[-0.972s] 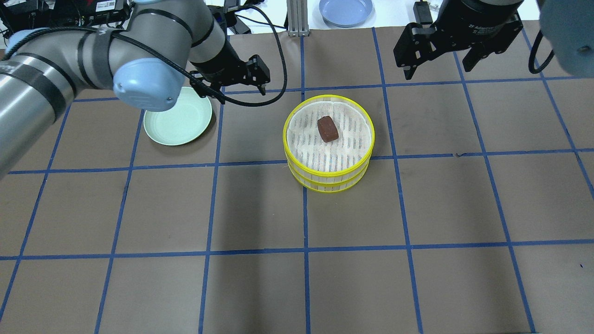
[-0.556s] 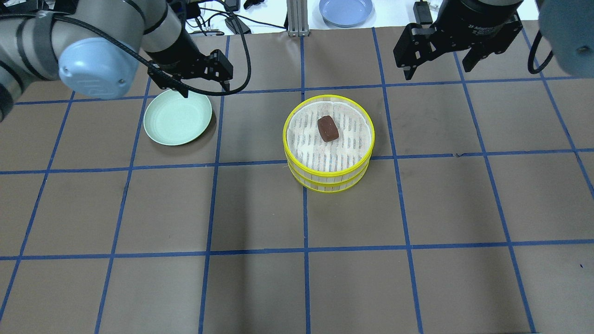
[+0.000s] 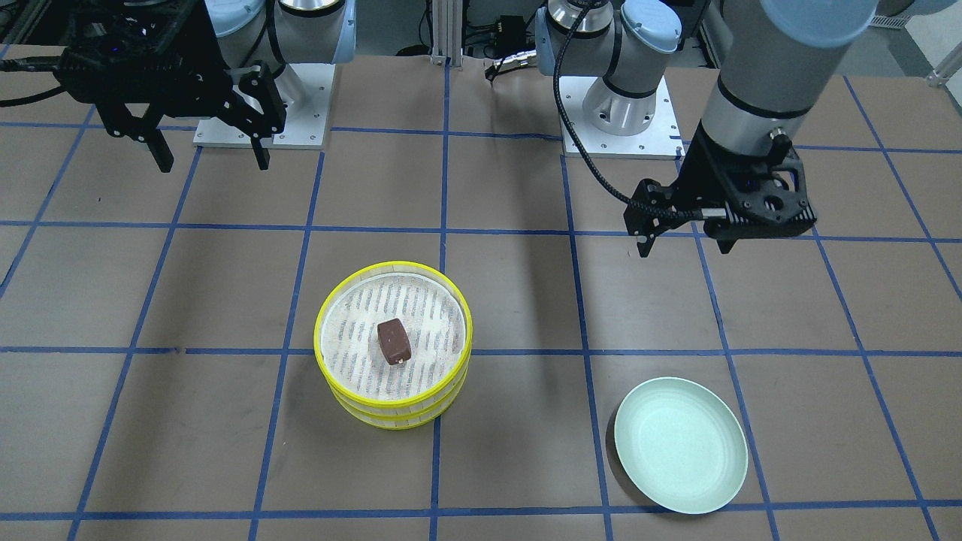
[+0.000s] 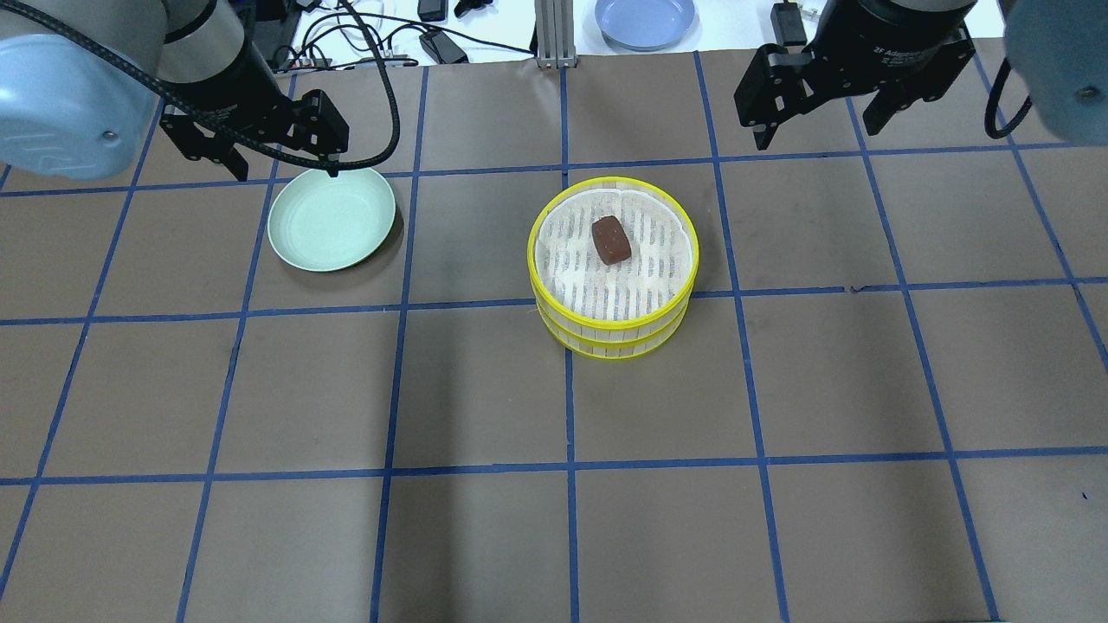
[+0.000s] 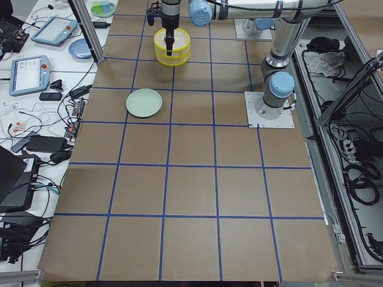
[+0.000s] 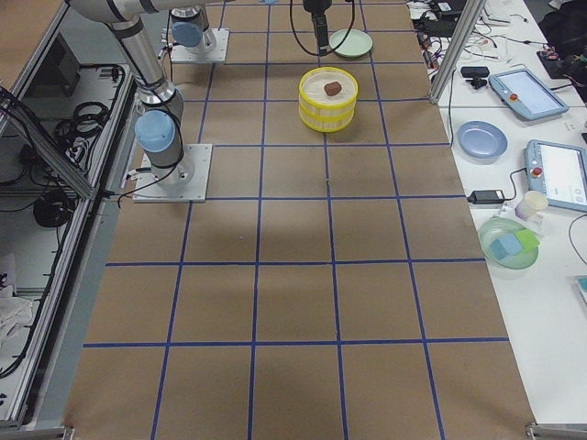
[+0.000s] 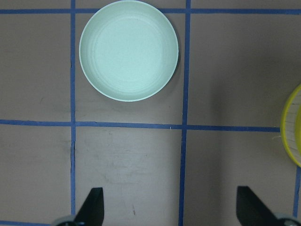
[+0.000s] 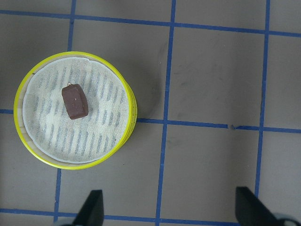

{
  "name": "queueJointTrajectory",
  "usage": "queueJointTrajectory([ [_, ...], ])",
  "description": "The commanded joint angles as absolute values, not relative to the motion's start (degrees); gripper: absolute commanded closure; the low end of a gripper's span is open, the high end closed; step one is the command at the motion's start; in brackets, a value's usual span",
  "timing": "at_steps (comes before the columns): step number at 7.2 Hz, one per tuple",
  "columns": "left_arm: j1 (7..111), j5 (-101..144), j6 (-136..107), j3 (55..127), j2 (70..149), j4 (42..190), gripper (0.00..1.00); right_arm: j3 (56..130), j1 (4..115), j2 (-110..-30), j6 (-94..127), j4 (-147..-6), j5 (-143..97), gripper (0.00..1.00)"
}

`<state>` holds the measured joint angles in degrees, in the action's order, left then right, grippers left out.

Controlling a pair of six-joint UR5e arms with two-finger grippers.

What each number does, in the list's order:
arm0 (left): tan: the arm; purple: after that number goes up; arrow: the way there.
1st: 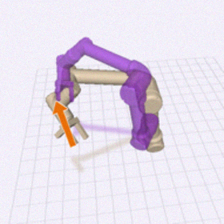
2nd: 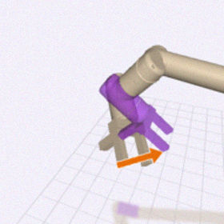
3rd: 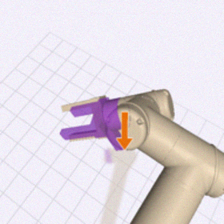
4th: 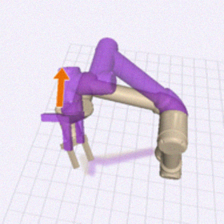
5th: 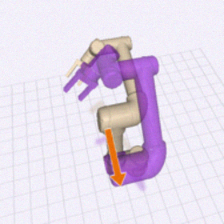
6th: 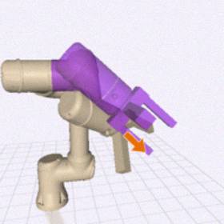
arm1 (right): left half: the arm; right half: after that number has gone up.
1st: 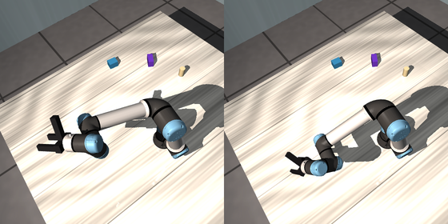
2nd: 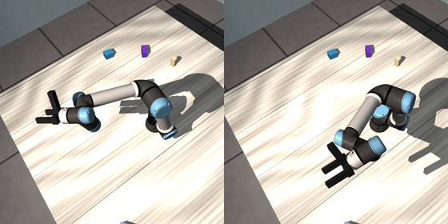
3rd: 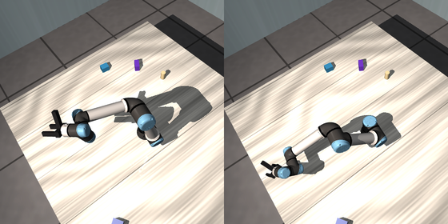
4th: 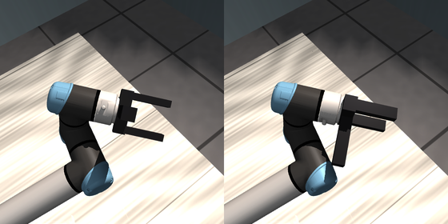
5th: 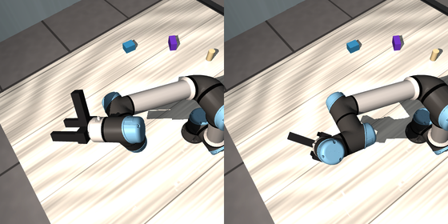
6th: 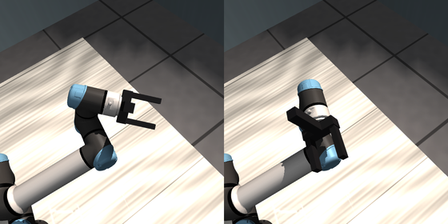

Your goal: Stack buns with steamer

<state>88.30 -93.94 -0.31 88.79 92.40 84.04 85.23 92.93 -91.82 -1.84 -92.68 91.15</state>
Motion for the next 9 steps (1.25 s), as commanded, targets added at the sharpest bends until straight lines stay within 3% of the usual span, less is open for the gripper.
queueJointTrajectory([
  [1,88.0,-94.1,-0.4,89.6,90.1,86.7,0.0,85.3,93.0,-91.8,-1.9,-92.7,91.1,0.0],
  [9,87.5,-91.1,-0.7,90.7,90.2,86.0,0.0,85.3,92.9,-91.8,-1.8,-92.8,91.6,0.0],
])
